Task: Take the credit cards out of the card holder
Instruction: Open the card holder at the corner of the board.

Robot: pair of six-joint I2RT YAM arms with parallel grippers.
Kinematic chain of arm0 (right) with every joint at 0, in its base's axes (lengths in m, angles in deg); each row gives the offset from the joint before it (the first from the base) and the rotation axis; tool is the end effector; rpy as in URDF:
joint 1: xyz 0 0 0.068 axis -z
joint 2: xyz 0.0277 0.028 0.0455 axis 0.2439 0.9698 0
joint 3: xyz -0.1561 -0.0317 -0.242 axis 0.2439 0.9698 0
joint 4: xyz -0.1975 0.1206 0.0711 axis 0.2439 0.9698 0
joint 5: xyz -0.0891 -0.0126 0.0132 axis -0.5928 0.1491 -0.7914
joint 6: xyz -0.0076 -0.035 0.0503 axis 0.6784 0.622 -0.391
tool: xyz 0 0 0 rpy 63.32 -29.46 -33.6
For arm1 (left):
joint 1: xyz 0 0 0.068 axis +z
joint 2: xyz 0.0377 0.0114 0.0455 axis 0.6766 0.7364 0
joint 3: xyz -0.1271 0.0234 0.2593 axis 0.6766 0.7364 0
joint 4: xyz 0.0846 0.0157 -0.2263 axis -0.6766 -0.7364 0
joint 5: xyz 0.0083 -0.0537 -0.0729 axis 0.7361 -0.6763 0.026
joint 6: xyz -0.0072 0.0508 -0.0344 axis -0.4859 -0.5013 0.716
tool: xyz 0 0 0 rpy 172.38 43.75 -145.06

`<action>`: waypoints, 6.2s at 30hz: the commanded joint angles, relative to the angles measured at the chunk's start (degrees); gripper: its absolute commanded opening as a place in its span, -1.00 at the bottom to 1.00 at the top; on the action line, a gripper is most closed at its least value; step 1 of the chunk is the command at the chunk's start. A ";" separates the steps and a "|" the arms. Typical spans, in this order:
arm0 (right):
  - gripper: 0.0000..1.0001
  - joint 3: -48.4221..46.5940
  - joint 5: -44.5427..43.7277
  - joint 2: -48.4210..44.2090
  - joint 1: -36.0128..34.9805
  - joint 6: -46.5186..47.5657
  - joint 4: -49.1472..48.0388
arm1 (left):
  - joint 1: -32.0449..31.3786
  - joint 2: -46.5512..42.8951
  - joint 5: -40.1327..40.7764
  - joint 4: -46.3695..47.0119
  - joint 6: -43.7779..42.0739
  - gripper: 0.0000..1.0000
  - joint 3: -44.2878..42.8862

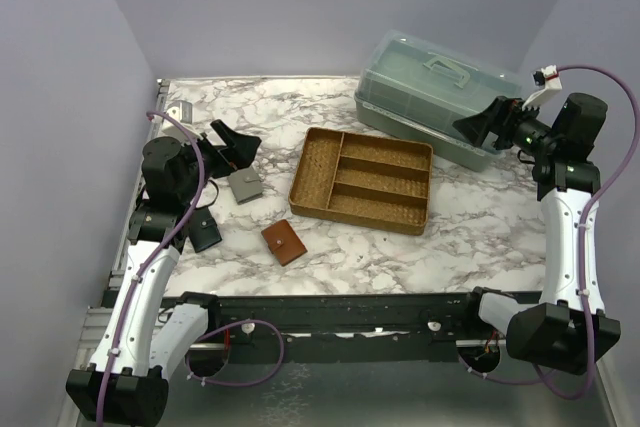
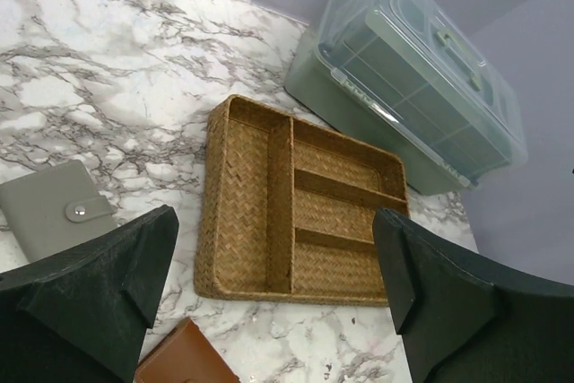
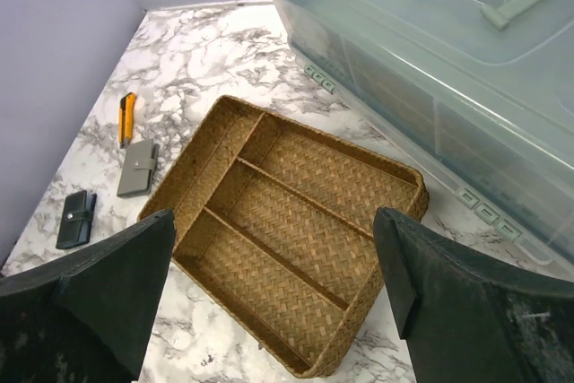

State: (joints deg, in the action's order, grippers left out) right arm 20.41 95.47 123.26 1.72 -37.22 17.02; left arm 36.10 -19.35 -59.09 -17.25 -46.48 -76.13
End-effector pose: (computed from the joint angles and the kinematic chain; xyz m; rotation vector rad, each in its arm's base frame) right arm 0.2187 -0.0277 0.4063 -0.1193 1.8426 0.6732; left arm 0.1659 -0.0308 0.3737 -0.2292 1.7875 -0.7305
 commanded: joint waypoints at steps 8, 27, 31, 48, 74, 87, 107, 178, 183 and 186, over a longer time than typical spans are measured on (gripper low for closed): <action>1.00 -0.73 0.14 -1.61 0.38 -0.79 -0.68 | 0.17 -0.57 -6.43 -0.17 3.51 0.98 -0.37; 1.00 12.34 37.79 -0.86 -0.15 48.51 18.00 | -28.23 9.95 26.95 -22.24 8.36 0.98 -1.74; 1.00 15.11 38.59 -0.67 -0.20 48.83 16.11 | -28.41 10.30 28.04 -22.24 11.24 0.97 2.32; 1.00 16.90 36.09 1.75 -0.61 47.11 14.94 | -31.85 21.56 35.41 -33.32 41.04 0.79 5.31; 1.00 17.11 35.01 2.33 -0.70 46.08 14.34 | -36.72 42.18 38.86 -37.53 36.01 0.17 -3.86; 1.00 17.14 35.45 2.34 -0.70 45.94 14.41 | -36.76 35.73 34.70 -38.67 35.85 -0.10 -0.07; 1.00 17.33 35.67 1.73 -0.72 45.73 14.17 | -36.76 36.06 30.58 -38.53 36.69 0.08 1.34; 1.00 13.49 17.10 25.57 -54.39 32.12 -6.96 | -36.70 2.46 7.66 -20.97 17.96 -1.00 15.73; 0.94 12.15 15.19 28.08 -55.81 33.19 -6.52 | -36.70 -0.86 3.19 -22.96 29.92 -1.00 21.26; 0.94 11.36 13.25 29.12 -57.98 34.21 -6.01 | -36.67 -2.32 3.03 -24.83 32.96 -1.00 22.57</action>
State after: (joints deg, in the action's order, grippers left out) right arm 33.28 112.34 150.19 -53.56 -4.44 11.51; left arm -0.62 -19.39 -53.47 -37.40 -22.31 -55.19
